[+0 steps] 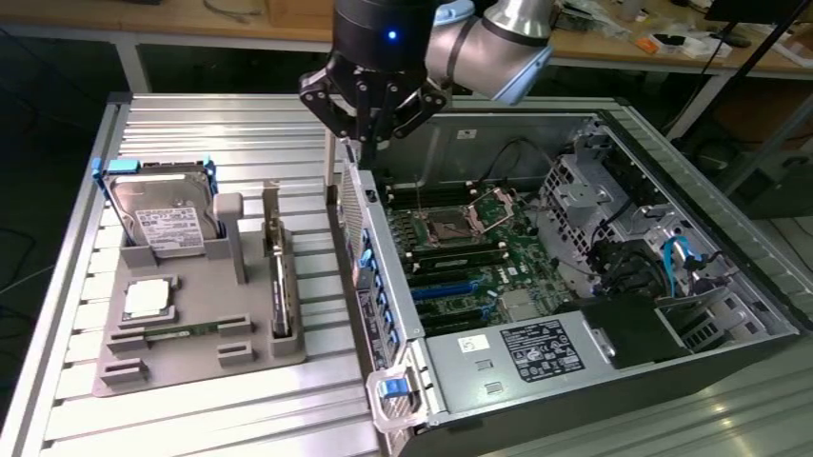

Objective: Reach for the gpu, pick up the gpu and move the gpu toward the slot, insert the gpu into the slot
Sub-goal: 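Reach for the gpu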

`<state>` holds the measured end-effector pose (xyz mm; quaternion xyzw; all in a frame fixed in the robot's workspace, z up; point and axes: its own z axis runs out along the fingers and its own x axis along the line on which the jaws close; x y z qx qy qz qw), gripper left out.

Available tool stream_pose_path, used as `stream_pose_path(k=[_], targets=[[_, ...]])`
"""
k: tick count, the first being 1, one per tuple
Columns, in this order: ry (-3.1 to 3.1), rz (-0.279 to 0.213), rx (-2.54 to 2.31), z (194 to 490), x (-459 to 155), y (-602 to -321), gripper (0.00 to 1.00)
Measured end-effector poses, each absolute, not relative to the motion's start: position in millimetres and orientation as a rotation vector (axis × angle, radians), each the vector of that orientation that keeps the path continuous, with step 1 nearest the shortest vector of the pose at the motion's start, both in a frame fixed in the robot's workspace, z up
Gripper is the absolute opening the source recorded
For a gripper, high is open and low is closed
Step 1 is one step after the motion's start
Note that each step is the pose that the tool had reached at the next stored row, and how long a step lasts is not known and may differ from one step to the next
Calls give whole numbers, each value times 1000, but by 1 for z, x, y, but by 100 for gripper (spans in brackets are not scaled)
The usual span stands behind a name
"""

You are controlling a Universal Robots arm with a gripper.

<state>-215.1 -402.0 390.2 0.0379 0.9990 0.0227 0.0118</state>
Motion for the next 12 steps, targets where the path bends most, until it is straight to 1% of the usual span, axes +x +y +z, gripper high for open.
stream_pose_path(k=[12], targets=[[3123,70,119,386,-256,-403,11]])
